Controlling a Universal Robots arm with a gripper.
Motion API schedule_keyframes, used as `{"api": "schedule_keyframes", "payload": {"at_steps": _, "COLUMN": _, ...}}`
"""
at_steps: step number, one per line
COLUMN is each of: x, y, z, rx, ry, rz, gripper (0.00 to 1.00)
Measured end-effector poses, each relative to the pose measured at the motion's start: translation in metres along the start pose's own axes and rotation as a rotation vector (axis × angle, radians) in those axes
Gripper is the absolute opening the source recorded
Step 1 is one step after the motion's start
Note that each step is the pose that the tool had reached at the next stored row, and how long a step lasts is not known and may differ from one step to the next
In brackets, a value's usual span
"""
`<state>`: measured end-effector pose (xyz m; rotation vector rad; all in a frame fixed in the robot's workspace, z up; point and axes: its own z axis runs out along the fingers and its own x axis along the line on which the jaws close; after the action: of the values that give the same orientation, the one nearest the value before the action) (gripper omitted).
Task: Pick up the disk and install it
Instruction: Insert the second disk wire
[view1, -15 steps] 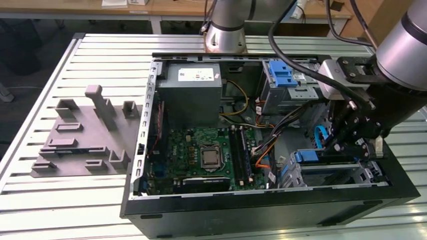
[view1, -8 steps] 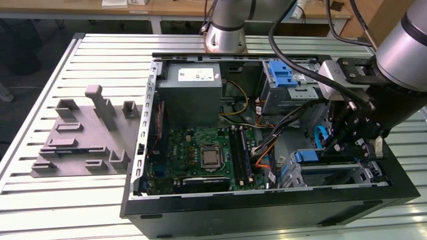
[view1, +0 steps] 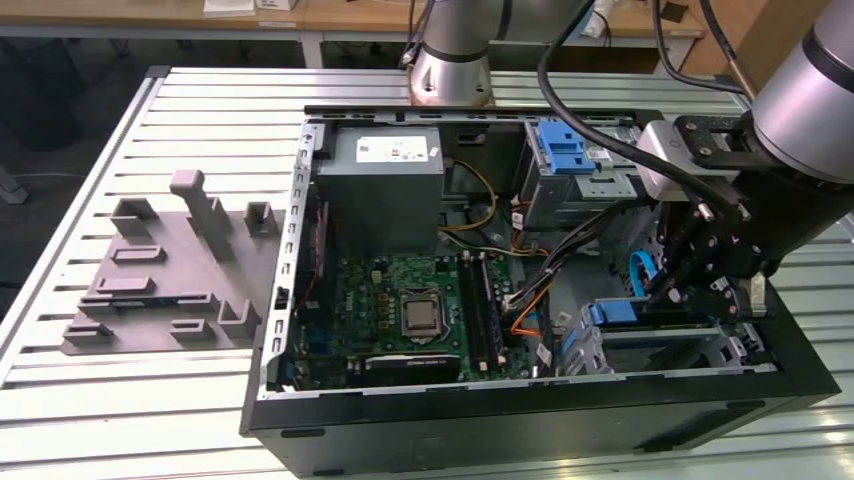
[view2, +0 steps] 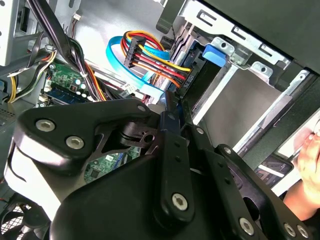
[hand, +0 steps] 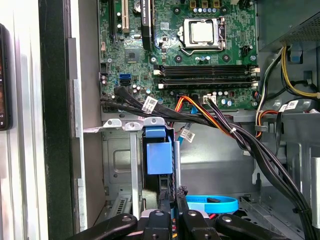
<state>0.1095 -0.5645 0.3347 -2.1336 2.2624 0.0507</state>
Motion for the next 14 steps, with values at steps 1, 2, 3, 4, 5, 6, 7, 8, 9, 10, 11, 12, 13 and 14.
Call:
{"api": "schedule_keyframes", "payload": {"at_steps": 1, "x": 0.0000, "y": -0.0001, "z": 0.0000, "rx": 0.0001, "ry": 0.0000, "rz": 0.000, "gripper": 0.16}}
{"api": "schedule_keyframes", "payload": {"at_steps": 2, "x": 0.0000, "y": -0.0001, "z": 0.0000, "rx": 0.0000, "ry": 0.0001, "rz": 0.000, "gripper": 0.16}}
{"api": "schedule_keyframes", "payload": {"at_steps": 3, "x": 0.0000, "y": -0.0001, "z": 0.0001, "rx": 0.0001, "ry": 0.0002, "rz": 0.000, "gripper": 0.16}}
{"api": "schedule_keyframes", "payload": {"at_steps": 4, "x": 0.0001, "y": -0.0001, "z": 0.0002, "rx": 0.0001, "ry": 0.0002, "rz": 0.000, "gripper": 0.16}}
{"api": "schedule_keyframes", "payload": {"at_steps": 5, "x": 0.0001, "y": -0.0001, "z": 0.0004, "rx": 0.0001, "ry": 0.0002, "rz": 0.000, "gripper": 0.16}}
{"api": "schedule_keyframes", "payload": {"at_steps": 6, "x": 0.0001, "y": -0.0001, "z": 0.0007, "rx": 0.0001, "ry": 0.0001, "rz": 0.000, "gripper": 0.16}}
{"api": "schedule_keyframes", "payload": {"at_steps": 7, "x": 0.0001, "y": -0.0001, "z": 0.0011, "rx": 0.0001, "ry": 0.0000, "rz": 0.000, "gripper": 0.16}}
{"api": "schedule_keyframes", "payload": {"at_steps": 8, "x": 0.0001, "y": -0.0001, "z": 0.0015, "rx": 0.0001, "ry": -0.0002, "rz": 0.000, "gripper": 0.16}}
{"api": "schedule_keyframes", "payload": {"at_steps": 9, "x": 0.0002, "y": -0.0001, "z": 0.0020, "rx": 0.0000, "ry": 0.0000, "rz": 0.000, "gripper": 0.16}}
{"api": "schedule_keyframes", "payload": {"at_steps": 10, "x": 0.0002, "y": -0.0001, "z": 0.0026, "rx": 0.0000, "ry": 0.0001, "rz": 0.000, "gripper": 0.16}}
{"api": "schedule_keyframes", "payload": {"at_steps": 11, "x": 0.0002, "y": -0.0001, "z": 0.0032, "rx": 0.0001, "ry": 0.0000, "rz": 0.000, "gripper": 0.16}}
{"api": "schedule_keyframes", "payload": {"at_steps": 12, "x": 0.0003, "y": -0.0001, "z": 0.0036, "rx": 0.0000, "ry": 0.0002, "rz": 0.000, "gripper": 0.16}}
{"api": "schedule_keyframes", "payload": {"at_steps": 13, "x": 0.0003, "y": -0.0001, "z": 0.0039, "rx": 0.0000, "ry": 0.0004, "rz": 0.000, "gripper": 0.16}}
{"api": "schedule_keyframes", "payload": {"at_steps": 14, "x": 0.0003, "y": -0.0001, "z": 0.0041, "rx": 0.0000, "ry": 0.0005, "rz": 0.000, "gripper": 0.16}}
